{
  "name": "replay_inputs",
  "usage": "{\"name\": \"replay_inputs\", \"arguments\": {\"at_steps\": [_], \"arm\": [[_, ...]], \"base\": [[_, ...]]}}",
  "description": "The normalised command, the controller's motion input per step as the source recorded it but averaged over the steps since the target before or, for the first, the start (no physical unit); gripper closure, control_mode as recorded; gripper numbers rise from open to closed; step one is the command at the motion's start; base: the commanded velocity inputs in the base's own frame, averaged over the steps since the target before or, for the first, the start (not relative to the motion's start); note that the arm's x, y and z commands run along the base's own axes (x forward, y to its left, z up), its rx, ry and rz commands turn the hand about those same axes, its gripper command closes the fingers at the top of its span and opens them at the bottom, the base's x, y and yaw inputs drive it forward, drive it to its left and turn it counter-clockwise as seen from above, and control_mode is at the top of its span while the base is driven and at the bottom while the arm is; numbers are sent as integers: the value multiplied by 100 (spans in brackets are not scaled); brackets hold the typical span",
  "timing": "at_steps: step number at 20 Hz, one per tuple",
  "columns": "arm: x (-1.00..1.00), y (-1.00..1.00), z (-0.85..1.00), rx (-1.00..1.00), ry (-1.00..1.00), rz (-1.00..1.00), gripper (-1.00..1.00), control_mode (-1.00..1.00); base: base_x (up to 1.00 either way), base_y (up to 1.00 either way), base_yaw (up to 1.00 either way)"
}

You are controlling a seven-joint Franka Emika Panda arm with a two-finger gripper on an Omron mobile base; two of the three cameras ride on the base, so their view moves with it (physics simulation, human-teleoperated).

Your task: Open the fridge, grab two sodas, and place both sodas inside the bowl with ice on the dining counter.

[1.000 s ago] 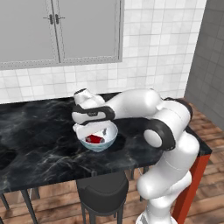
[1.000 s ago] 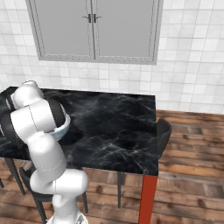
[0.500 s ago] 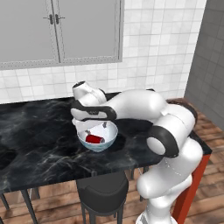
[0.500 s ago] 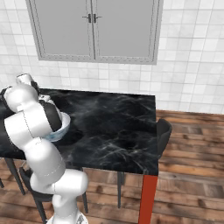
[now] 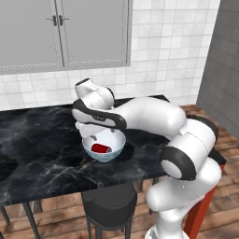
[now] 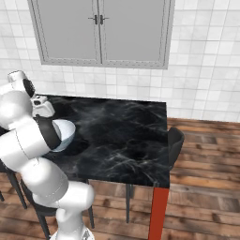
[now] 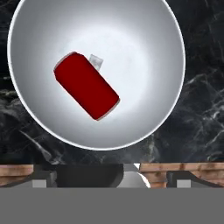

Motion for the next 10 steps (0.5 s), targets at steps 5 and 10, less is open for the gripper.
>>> {"name": "replay_inputs", "arguments": {"at_steps": [5,10], "arm": [[-83,-7,21,1,0,0,-100,-100],[-87,-22,30,0,0,0,-100,-100]], "base": [[0,0,0],[0,0,0]]}}
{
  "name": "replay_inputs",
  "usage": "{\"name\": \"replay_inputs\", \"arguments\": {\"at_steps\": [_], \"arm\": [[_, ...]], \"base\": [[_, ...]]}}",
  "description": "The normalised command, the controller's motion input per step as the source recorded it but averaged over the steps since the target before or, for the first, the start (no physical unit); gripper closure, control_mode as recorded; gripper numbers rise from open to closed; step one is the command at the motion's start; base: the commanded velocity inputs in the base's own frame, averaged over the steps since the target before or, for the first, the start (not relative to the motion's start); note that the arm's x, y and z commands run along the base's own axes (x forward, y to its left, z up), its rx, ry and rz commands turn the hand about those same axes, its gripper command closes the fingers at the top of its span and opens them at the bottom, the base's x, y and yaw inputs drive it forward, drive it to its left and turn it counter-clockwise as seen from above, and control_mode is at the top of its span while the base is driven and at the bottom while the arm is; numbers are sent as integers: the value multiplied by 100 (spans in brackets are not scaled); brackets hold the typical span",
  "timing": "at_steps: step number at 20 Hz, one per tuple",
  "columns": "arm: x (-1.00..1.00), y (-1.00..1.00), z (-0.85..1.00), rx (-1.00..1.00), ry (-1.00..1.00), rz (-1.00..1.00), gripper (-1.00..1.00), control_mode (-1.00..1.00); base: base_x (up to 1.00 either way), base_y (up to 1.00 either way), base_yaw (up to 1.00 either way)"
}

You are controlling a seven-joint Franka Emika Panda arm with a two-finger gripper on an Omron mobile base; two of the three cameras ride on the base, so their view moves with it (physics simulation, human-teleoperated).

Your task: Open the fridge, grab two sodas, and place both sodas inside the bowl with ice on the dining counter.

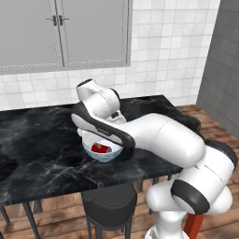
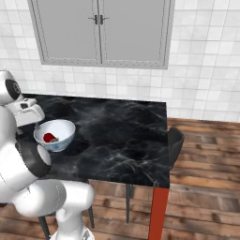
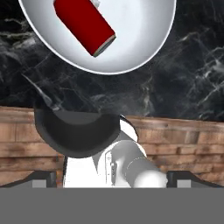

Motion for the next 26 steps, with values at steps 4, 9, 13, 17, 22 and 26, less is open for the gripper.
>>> {"name": "replay_inputs", "arguments": {"at_steps": [4,9,13,17,22,26], "arm": [[-90,-57,34,0,-1,0,-100,-100],[-88,-81,23,0,-7,3,-100,-100],[-96,-89,1,3,-15,5,-100,-100],[-85,-88,0,3,-21,10,-100,-100],[-67,-75,0,7,-20,13,-100,-100],[-32,-19,-13,3,-7,5,-100,-100]], "base": [[0,0,0],[0,0,0],[0,0,0],[0,0,0],[0,0,0],[0,0,0]]}}
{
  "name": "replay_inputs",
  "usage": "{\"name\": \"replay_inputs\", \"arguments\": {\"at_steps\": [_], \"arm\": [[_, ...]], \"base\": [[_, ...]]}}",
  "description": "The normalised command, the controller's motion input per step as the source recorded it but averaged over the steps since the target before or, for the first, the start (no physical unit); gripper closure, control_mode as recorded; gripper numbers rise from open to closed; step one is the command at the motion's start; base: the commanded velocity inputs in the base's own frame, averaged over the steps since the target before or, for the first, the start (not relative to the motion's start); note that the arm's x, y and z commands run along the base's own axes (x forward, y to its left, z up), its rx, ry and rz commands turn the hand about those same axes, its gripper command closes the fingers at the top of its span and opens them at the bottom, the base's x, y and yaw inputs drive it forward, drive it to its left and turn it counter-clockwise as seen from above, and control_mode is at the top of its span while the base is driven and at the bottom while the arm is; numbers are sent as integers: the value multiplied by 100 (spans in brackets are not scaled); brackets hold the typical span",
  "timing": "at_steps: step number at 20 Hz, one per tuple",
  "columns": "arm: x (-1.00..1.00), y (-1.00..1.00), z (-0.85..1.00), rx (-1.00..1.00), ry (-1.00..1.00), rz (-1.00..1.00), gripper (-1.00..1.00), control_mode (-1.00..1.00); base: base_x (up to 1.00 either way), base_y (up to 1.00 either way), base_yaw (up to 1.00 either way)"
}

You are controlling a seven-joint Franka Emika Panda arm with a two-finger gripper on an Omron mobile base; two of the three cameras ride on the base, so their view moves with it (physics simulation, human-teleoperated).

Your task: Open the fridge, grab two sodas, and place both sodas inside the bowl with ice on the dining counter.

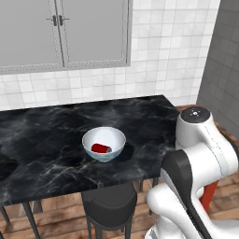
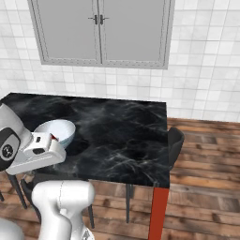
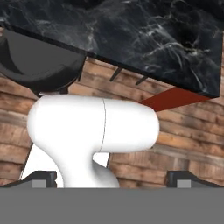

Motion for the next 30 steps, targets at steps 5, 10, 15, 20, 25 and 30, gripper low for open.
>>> {"name": "replay_inputs", "arguments": {"at_steps": [5,10,15,20,25,30], "arm": [[-3,-1,-6,0,0,0,-100,-100],[-6,3,0,0,0,0,-100,-100],[0,0,0,0,0,0,-100,100],[0,0,0,0,0,0,-100,100],[0,0,0,0,0,0,-100,100],[0,0,0,0,0,0,-100,100]], "base": [[0,0,0],[0,0,0],[-55,62,0],[-62,100,10],[-39,100,23],[-23,100,33]]}}
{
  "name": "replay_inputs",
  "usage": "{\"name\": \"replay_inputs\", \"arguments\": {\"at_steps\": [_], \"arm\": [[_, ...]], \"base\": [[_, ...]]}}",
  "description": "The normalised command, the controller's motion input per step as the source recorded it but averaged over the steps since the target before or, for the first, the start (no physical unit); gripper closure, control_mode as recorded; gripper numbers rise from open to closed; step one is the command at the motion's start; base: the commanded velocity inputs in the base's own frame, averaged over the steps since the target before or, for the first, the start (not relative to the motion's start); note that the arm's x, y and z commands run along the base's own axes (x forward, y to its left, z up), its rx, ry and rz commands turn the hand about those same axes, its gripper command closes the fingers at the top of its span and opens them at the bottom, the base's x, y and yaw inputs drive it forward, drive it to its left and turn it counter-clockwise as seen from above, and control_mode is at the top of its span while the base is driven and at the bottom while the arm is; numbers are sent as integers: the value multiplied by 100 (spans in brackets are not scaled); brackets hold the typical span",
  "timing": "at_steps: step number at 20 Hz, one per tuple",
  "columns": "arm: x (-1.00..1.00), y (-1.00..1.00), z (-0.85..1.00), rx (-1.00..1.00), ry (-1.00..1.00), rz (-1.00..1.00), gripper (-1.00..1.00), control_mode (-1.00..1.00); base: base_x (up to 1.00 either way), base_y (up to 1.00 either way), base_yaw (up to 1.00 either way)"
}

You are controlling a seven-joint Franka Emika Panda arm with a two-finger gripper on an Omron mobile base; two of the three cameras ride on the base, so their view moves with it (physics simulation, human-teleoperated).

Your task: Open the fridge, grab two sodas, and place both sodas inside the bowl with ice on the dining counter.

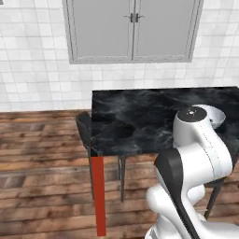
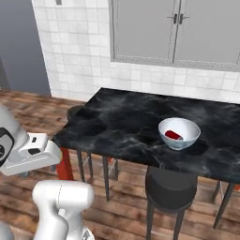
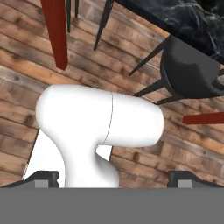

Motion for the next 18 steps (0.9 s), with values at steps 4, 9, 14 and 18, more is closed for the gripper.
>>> {"name": "replay_inputs", "arguments": {"at_steps": [4,9,14,18], "arm": [[0,0,0,0,0,0,-100,100],[0,0,0,0,0,0,-100,100],[0,0,0,0,0,0,-100,100],[0,0,0,0,0,0,-100,100]], "base": [[-19,96,43],[-14,81,49],[-2,76,48],[5,56,48]]}}
